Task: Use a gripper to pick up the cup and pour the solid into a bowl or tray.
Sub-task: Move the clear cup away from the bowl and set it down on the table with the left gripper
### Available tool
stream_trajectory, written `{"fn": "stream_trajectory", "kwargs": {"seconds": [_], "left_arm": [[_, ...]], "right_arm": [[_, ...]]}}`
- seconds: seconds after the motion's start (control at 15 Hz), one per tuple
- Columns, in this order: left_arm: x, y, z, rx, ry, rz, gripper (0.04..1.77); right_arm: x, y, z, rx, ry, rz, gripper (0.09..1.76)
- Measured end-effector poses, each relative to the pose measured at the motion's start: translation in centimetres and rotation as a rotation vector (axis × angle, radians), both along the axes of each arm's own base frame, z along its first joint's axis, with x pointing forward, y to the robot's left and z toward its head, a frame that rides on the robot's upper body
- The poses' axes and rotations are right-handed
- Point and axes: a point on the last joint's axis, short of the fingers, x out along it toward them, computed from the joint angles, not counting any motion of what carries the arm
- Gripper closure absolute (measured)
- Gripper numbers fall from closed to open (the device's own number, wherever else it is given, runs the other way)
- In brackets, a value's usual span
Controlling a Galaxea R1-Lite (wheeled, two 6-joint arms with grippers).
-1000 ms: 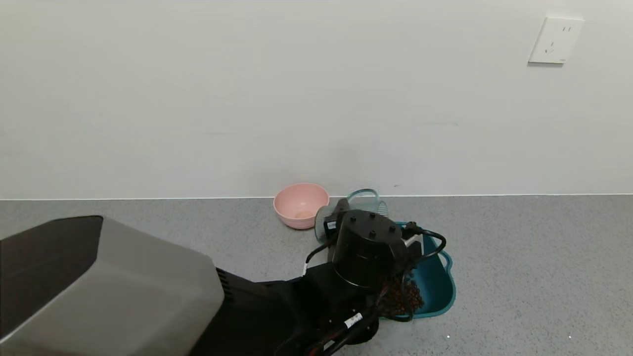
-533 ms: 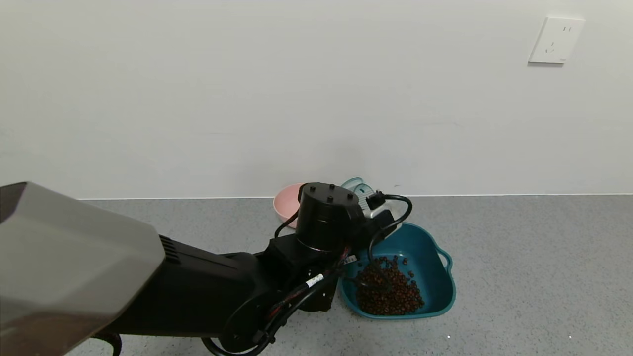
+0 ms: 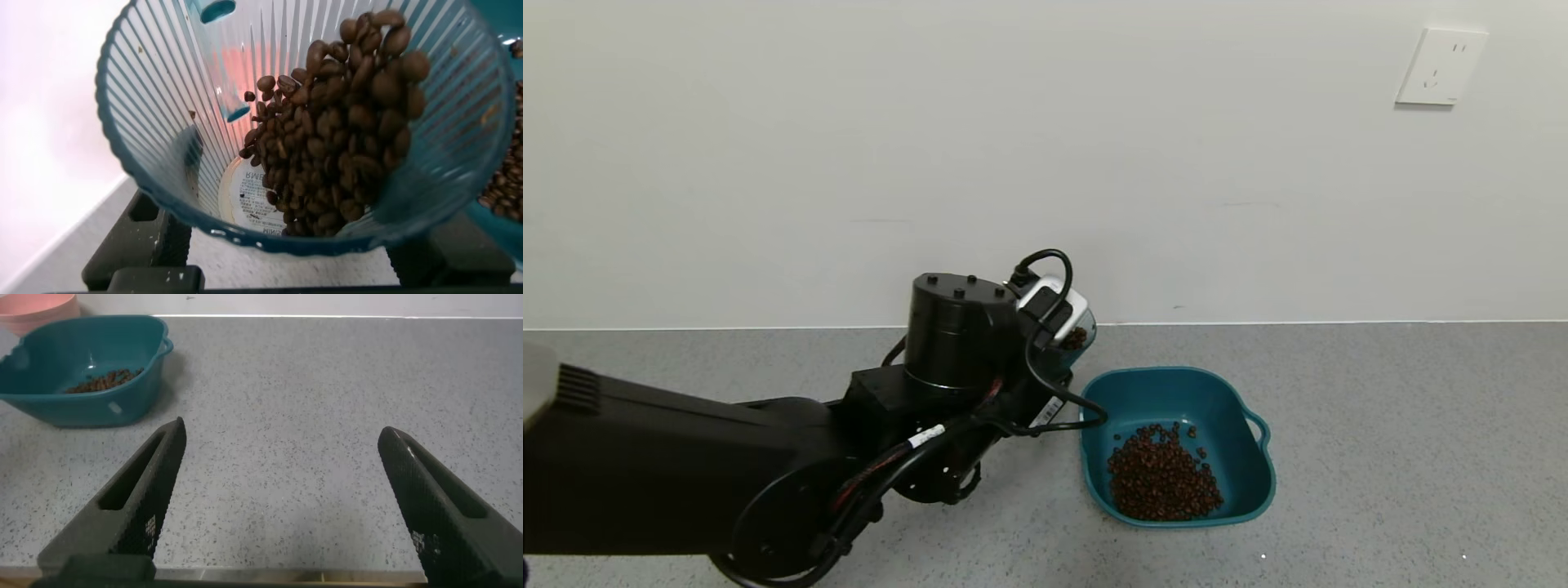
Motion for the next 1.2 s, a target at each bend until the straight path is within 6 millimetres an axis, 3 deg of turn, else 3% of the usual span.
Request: {"fn": "stream_trajectory", "kwargs": {"seconds": [0.27,0.53,0.73,1.2], "left_arm": [[-0.9,3.5,0.8,-0.265,0.090,0.023,0.52],[-1.4,7.5,1.4,-0.394,0.123,0.056,0.52],[-1.5,9.2,1.8,-0.497,0.048,0.078,0.52],[0.0,13.0,-2.2,-0.572,-0.033,0.217,0.52]], "right_arm": [[0.0,0.0,0.0,0.000,0.000,0.000,0.14],[0.0,0.0,0.0,0.000,0.000,0.000,0.14],[0.0,0.0,0.0,0.000,0.000,0.000,0.14],[0.0,0.0,0.0,0.000,0.000,0.000,0.14]]}}
